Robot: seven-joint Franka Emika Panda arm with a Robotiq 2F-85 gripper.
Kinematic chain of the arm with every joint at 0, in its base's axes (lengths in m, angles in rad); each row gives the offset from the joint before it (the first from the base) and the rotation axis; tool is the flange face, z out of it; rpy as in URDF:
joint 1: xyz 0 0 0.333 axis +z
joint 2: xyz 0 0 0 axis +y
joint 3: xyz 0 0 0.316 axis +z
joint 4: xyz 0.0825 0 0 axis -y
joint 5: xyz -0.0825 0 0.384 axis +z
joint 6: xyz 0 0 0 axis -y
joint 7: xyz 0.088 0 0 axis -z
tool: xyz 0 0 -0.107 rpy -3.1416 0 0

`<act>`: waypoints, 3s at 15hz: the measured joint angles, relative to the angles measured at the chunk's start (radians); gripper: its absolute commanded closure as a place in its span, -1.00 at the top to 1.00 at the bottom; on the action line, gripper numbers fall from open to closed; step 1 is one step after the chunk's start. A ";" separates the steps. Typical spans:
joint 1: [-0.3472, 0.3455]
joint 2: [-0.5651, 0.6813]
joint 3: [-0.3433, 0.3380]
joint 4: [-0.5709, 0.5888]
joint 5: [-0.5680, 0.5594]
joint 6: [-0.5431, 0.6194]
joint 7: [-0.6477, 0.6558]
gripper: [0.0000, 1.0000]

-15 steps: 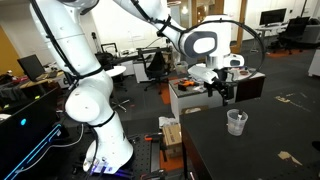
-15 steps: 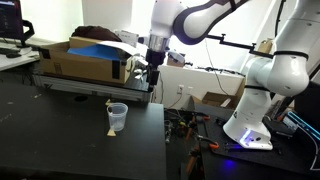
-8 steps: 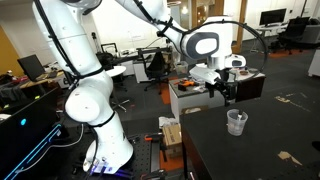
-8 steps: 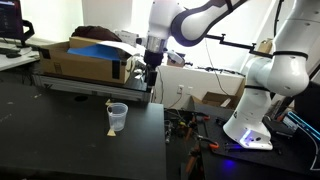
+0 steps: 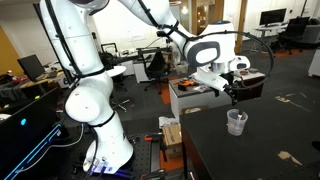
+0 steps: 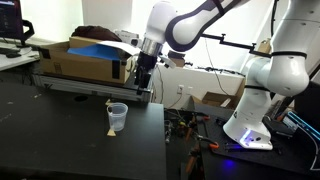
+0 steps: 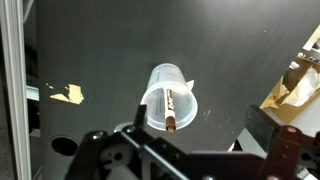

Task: Remove the marker from the clear cup

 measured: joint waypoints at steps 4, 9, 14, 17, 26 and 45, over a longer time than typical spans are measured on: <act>-0.002 0.069 0.032 0.021 0.133 0.080 -0.096 0.95; -0.017 0.138 0.052 0.080 0.106 0.118 -0.062 0.58; -0.037 0.184 0.045 0.120 -0.032 0.154 0.080 0.58; -0.038 0.204 0.044 0.135 -0.075 0.154 0.128 0.58; -0.040 0.264 0.055 0.177 -0.079 0.153 0.134 0.44; -0.054 0.375 0.085 0.238 -0.108 0.153 0.132 0.14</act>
